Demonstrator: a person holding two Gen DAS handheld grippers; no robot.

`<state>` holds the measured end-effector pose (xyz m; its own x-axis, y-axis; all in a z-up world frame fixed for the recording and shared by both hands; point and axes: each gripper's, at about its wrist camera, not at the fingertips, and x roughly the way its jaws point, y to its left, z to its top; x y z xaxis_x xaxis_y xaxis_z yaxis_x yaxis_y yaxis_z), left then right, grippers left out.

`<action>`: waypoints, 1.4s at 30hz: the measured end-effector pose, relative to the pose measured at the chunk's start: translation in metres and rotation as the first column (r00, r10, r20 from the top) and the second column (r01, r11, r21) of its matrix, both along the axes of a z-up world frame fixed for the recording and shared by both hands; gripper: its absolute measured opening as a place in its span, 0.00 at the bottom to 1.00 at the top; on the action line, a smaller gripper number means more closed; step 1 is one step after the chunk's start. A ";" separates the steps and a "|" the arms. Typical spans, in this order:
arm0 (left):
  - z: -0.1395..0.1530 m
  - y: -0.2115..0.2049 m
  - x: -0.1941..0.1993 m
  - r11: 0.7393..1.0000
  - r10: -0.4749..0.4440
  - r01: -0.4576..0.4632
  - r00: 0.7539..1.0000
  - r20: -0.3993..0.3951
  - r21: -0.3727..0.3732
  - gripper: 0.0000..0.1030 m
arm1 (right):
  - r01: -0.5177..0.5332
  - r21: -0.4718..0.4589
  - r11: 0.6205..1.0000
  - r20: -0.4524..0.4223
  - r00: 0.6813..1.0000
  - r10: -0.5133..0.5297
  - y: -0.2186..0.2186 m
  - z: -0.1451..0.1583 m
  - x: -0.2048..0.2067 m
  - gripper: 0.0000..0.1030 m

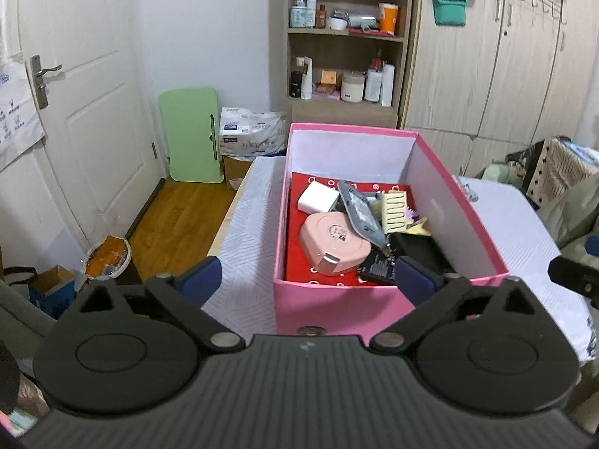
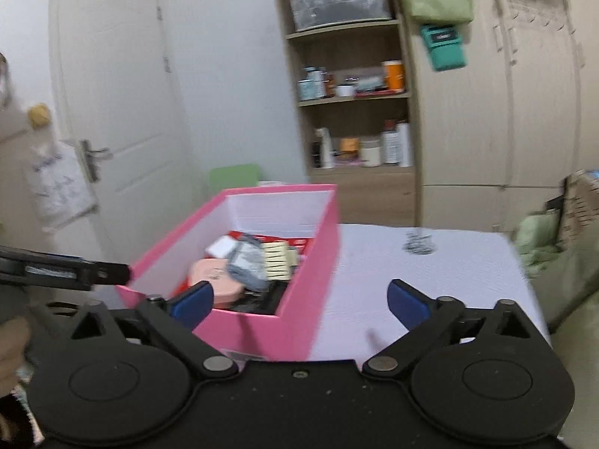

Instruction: Organize rigid objects

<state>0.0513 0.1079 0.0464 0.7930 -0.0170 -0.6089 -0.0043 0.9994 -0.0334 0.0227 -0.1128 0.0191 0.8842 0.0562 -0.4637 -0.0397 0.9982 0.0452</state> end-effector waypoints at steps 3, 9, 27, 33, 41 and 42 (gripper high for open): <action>-0.001 -0.006 -0.004 1.000 0.005 -0.005 1.000 -0.010 -0.002 0.99 | 0.014 0.022 1.000 -0.005 1.000 -0.014 -0.009 0.003 -0.006 0.99; -0.004 -0.022 -0.008 0.999 0.028 -0.026 0.999 -0.040 0.039 1.00 | 0.087 -0.038 0.996 -0.034 0.996 -0.088 -0.012 0.005 -0.013 0.99; -0.023 -0.073 -0.031 0.997 -0.010 0.015 0.997 -0.074 0.071 1.00 | 0.183 -0.068 0.981 -0.052 0.981 -0.187 -0.022 0.006 -0.035 0.99; -0.028 -0.080 -0.029 0.996 -0.012 0.020 0.996 -0.092 0.087 1.00 | 0.179 -0.095 0.979 -0.058 0.981 -0.185 -0.018 0.001 -0.034 0.99; -0.034 -0.080 -0.026 0.995 0.014 -0.004 0.995 -0.098 0.100 1.00 | 0.174 -0.115 0.978 -0.061 0.981 -0.182 -0.014 -0.004 -0.033 0.99; -0.034 -0.080 -0.026 0.995 0.015 -0.004 0.995 -0.099 0.103 1.00 | 0.173 -0.115 0.978 -0.062 0.981 -0.181 -0.014 -0.004 -0.032 0.99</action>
<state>0.0256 0.0278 0.0121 0.7280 0.0567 -0.6833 -0.0119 0.9975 0.0700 -0.0096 -0.1265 0.0151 0.8397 -0.1526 -0.5211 0.1377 0.9882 -0.0675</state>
